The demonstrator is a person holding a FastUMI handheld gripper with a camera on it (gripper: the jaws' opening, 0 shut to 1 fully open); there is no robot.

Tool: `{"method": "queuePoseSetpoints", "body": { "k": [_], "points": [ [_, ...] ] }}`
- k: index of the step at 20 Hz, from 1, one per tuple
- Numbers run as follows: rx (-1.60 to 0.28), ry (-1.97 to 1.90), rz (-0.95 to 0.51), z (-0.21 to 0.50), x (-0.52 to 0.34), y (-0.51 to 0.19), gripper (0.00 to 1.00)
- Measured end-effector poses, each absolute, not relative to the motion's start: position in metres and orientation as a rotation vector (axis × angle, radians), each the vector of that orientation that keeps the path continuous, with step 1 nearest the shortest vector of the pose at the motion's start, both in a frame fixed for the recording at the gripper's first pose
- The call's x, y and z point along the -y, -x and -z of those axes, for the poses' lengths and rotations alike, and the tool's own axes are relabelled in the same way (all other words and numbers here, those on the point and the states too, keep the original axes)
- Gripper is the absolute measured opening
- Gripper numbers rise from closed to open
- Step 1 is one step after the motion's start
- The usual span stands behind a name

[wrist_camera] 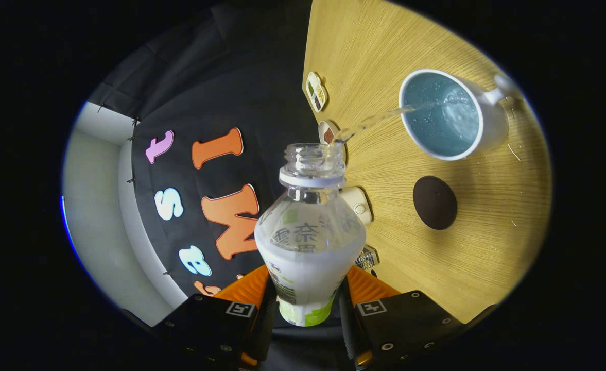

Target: Take the bottle from table, then pour the juice into the cup, finally place the bottle on the coaster

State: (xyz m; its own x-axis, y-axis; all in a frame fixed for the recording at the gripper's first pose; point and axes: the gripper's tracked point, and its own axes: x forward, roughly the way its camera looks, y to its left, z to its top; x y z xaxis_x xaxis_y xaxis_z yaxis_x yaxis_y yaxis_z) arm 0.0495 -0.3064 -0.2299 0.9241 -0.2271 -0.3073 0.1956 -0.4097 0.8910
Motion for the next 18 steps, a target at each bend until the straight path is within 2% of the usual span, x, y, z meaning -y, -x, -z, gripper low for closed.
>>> {"method": "queuePoseSetpoints", "body": {
  "k": [18],
  "points": [
    [0.055,-1.99,0.474,0.2253,0.3134,-0.0446,0.57]
  ]
}}
